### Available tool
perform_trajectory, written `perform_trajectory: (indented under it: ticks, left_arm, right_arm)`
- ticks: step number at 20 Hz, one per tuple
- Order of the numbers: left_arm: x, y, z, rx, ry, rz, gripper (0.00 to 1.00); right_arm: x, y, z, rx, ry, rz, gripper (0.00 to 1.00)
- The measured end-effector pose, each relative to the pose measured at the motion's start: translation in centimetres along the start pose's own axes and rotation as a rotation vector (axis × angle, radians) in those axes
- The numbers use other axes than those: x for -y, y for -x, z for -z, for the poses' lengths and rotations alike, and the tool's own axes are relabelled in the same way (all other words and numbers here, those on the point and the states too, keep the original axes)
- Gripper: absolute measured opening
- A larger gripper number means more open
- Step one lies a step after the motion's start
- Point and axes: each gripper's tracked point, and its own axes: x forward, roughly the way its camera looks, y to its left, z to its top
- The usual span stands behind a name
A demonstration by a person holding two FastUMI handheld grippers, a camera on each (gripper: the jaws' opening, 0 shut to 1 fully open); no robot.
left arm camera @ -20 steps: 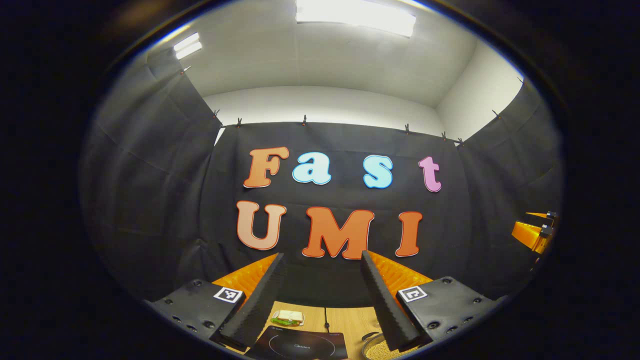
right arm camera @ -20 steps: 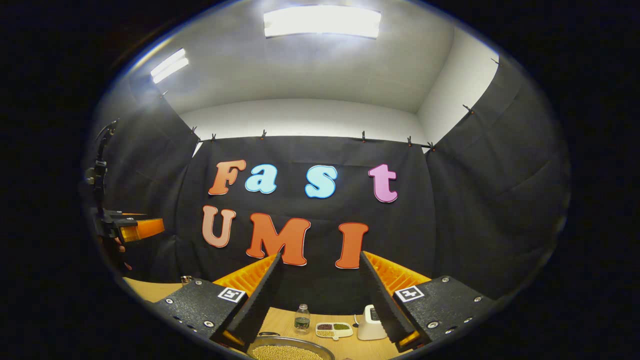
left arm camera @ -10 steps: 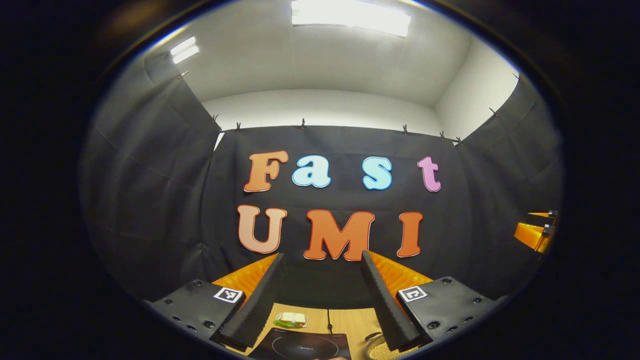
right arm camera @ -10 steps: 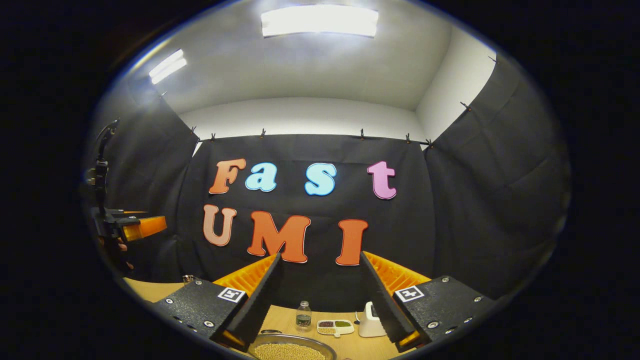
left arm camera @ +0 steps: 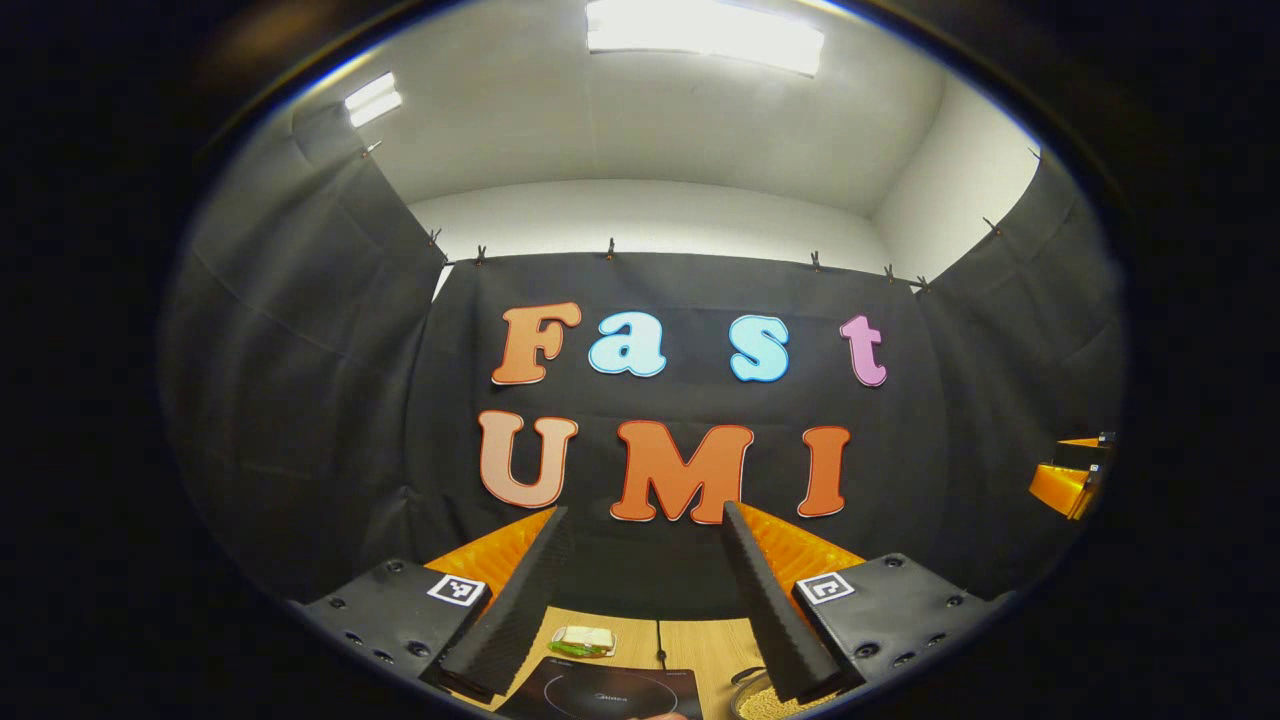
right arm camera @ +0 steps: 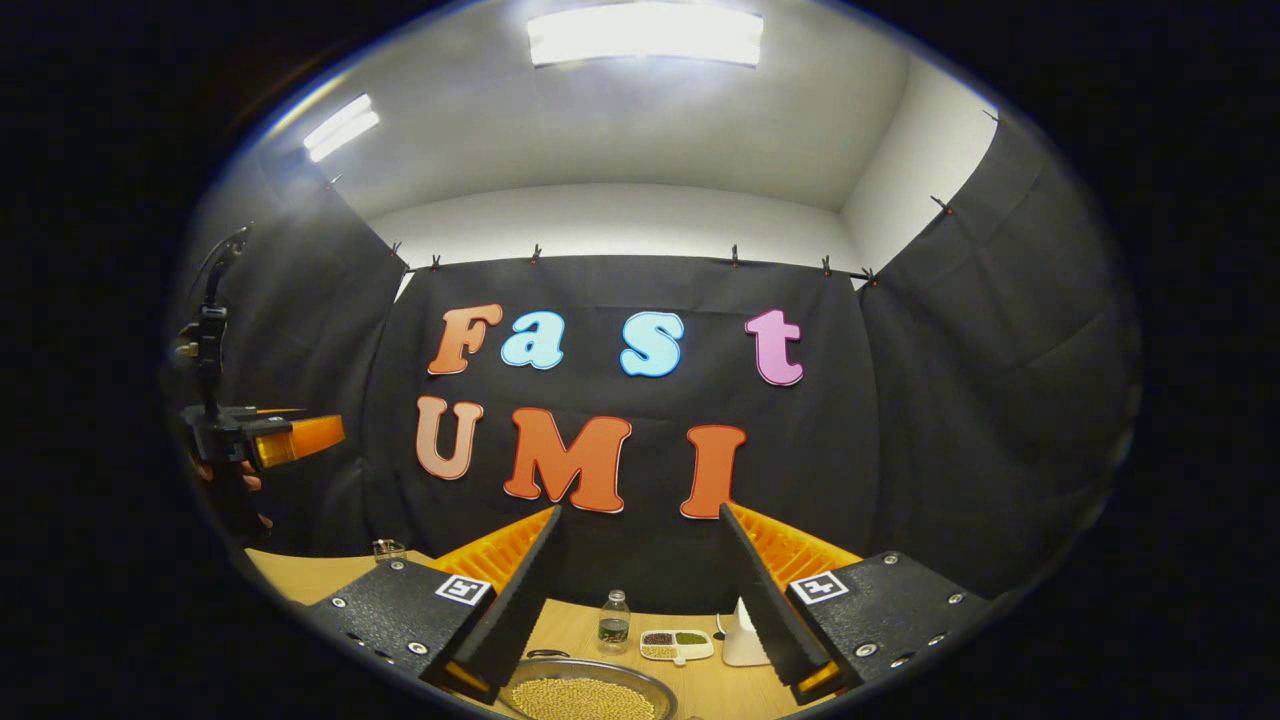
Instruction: First push the handle of the pot to place it horizontally, then grasp the pot with both hands and set it on the induction cooktop.
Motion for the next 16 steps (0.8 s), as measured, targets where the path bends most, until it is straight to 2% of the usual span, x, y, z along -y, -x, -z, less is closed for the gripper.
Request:
perform_trajectory:
  ticks: [4,10,16]
  left_arm:
    - [-0.7,-0.2,0.3,-0.004,0.004,-0.010,0.97]
    - [-1.3,-0.4,1.6,-0.023,0.011,-0.016,0.98]
    - [-1.7,-0.7,2.8,-0.045,0.011,-0.015,0.98]
  right_arm:
    - [-0.5,0.4,0.9,-0.023,0.004,-0.008,0.93]
    - [-1.5,1.4,4.5,-0.105,-0.010,-0.036,0.93]
    - [-2.7,3.2,11.4,-0.261,-0.013,-0.075,0.87]
